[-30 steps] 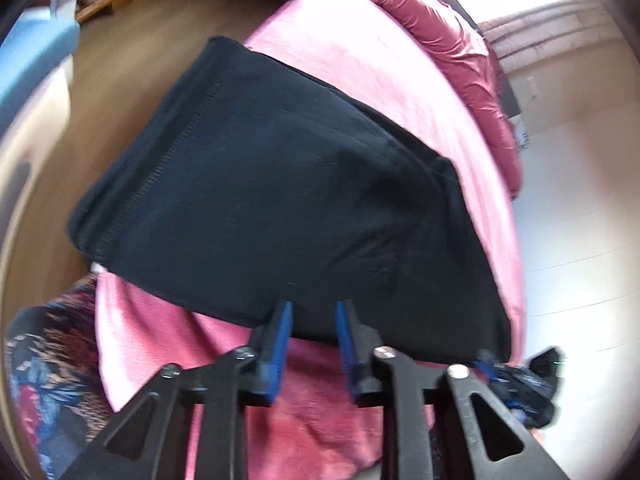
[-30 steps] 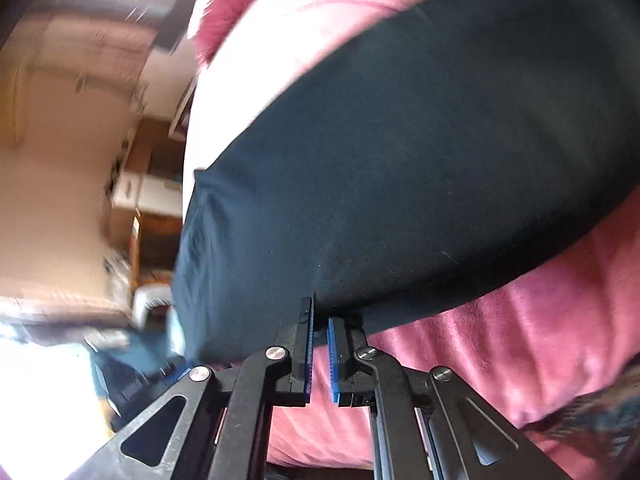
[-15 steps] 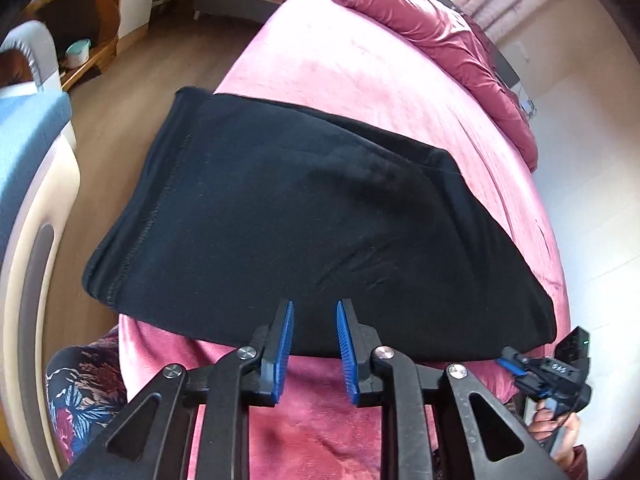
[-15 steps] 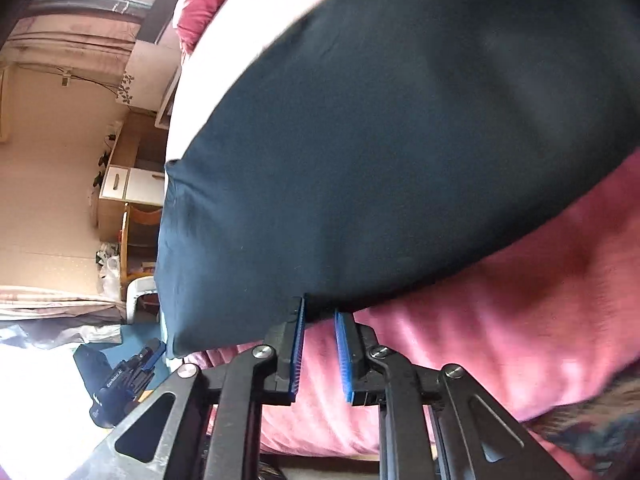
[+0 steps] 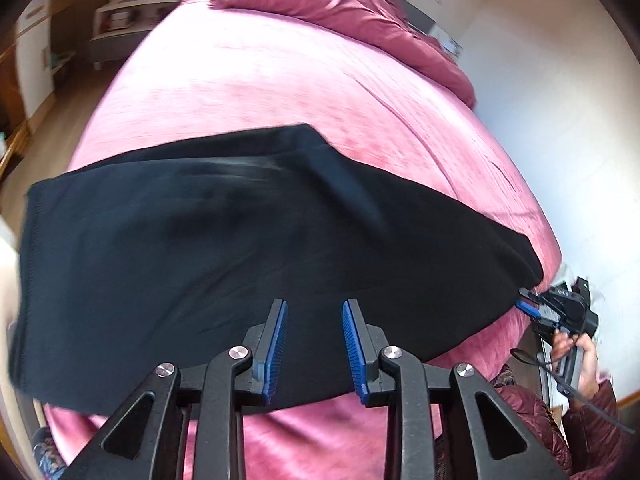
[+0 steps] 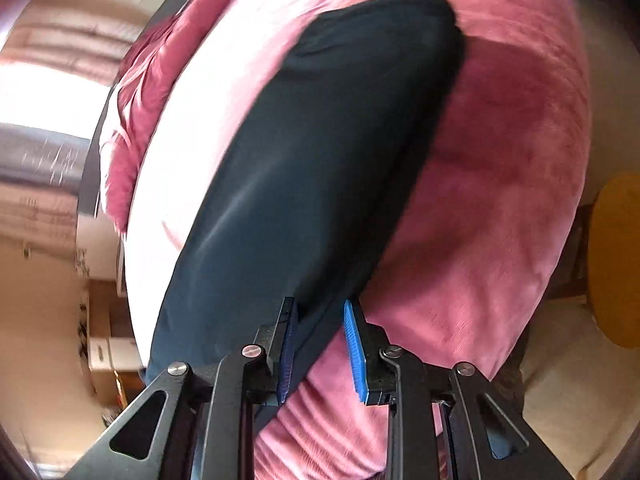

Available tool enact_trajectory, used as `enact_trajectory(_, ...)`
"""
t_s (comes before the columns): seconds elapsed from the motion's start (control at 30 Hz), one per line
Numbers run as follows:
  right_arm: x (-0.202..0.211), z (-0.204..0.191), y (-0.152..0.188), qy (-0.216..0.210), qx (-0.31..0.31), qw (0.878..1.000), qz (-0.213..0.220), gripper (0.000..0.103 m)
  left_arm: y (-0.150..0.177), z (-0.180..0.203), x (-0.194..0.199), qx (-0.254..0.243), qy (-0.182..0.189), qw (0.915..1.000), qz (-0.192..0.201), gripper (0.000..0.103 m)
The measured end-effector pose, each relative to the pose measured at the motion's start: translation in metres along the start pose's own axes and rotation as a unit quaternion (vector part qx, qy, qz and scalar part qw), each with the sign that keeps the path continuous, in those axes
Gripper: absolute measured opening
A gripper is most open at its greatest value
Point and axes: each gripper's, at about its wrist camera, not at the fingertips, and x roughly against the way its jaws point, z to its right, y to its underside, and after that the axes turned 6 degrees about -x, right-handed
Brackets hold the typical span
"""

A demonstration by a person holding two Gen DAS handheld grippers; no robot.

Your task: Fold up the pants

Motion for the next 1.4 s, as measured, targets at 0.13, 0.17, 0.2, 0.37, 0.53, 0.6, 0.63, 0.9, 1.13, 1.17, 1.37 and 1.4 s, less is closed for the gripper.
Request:
enact_trajectory(0.13,0.006,0.003,-0.014,-0.001,0.003,1.000,0.010,0.026,-0.006,0.017,-0.025,-0.004,0.002,0.9998,-0.020,0.029)
enact_trajectory(0.17,0.007,0.003,-0.014,-0.002,0.004,1.000,0.012,0.025,-0.007,0.019,-0.029,-0.005,0.004,0.9997,-0.022,0.029)
enact_trajectory(0.2,0.007,0.003,-0.012,0.001,0.009,1.000,0.012,0.021,-0.007,0.023,-0.033,-0.008,0.007,0.9997,-0.024,0.029)
enact_trajectory(0.37,0.005,-0.010,-0.002,0.023,0.037,0.999,0.028,0.007,-0.004,0.028,-0.051,-0.007,-0.002,0.9990,-0.044,0.029)
enact_trajectory(0.53,-0.001,-0.001,-0.004,0.045,0.045,0.998,0.024,0.009,0.010,0.017,-0.062,0.016,-0.001,0.9982,-0.058,0.029)
enact_trajectory(0.6,0.001,-0.002,-0.005,0.047,0.052,0.997,0.023,0.013,0.010,0.018,-0.061,0.010,-0.002,0.9985,-0.054,0.029)
enact_trajectory(0.63,0.004,0.000,-0.006,0.047,0.051,0.997,0.022,0.016,0.009,0.019,-0.060,0.005,-0.005,0.9986,-0.053,0.029)
enact_trajectory(0.9,0.033,0.033,-0.052,-0.010,-0.033,0.996,0.085,0.061,0.002,0.030,-0.056,-0.004,-0.005,0.9994,-0.034,0.032)
enact_trajectory(1.13,0.020,0.042,-0.098,-0.028,-0.074,0.992,0.099,0.060,-0.015,0.036,-0.060,-0.004,-0.030,0.9985,-0.045,0.032)
enact_trajectory(1.17,0.019,0.040,-0.102,-0.025,-0.070,0.992,0.102,0.059,-0.017,0.037,-0.061,-0.006,-0.034,0.9982,-0.048,0.032)
enact_trajectory(1.37,0.025,0.008,-0.110,0.012,-0.001,0.994,0.109,0.021,-0.028,0.047,-0.071,-0.013,-0.039,0.9979,-0.051,0.032)
enact_trajectory(1.4,0.030,-0.002,-0.108,0.009,0.018,0.993,0.112,0.020,-0.030,0.049,-0.073,-0.015,-0.042,0.9977,-0.052,0.032)
